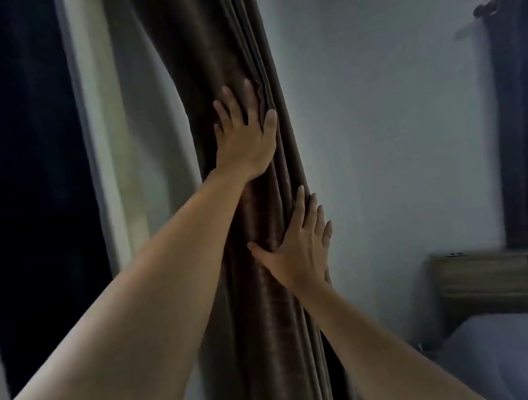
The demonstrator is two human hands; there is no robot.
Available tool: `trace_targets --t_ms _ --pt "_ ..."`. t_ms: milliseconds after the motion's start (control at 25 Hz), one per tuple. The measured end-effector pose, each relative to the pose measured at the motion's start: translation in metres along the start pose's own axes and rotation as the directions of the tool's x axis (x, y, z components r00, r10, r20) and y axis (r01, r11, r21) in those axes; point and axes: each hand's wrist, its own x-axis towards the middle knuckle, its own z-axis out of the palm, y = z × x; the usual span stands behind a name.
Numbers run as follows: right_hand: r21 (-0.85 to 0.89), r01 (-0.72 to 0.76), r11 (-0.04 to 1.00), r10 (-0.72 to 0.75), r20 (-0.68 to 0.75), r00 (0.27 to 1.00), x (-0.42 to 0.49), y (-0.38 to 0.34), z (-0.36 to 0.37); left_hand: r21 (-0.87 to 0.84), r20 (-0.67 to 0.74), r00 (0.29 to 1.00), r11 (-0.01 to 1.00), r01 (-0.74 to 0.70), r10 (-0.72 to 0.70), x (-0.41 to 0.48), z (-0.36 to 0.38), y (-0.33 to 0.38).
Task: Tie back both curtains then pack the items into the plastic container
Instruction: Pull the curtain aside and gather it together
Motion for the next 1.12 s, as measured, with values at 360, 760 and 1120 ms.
trace_targets --t_ms 360,760,1120 --pt "0.12 -0.008 0.993 0.002 0.048 0.999 0.05 0.055 0.035 -0.013 -0.032 0.999 1.0 0.023 -0.023 0.037 0.066 -0.007" --pt "0.853 -0.057 0.519 -0.579 0.4 0.71 0.036 0.088 0.005 0.067 -0.31 0.932 0.973 0.221 -0.19 -0.034 0.037 0.007" --pt "0.885 -0.421 0.199 -0.804 0.393 0.447 -0.003 0.052 0.011 -0.064 -0.348 0.829 0.893 0.445 -0.438 -0.14 -0.033 0.034"
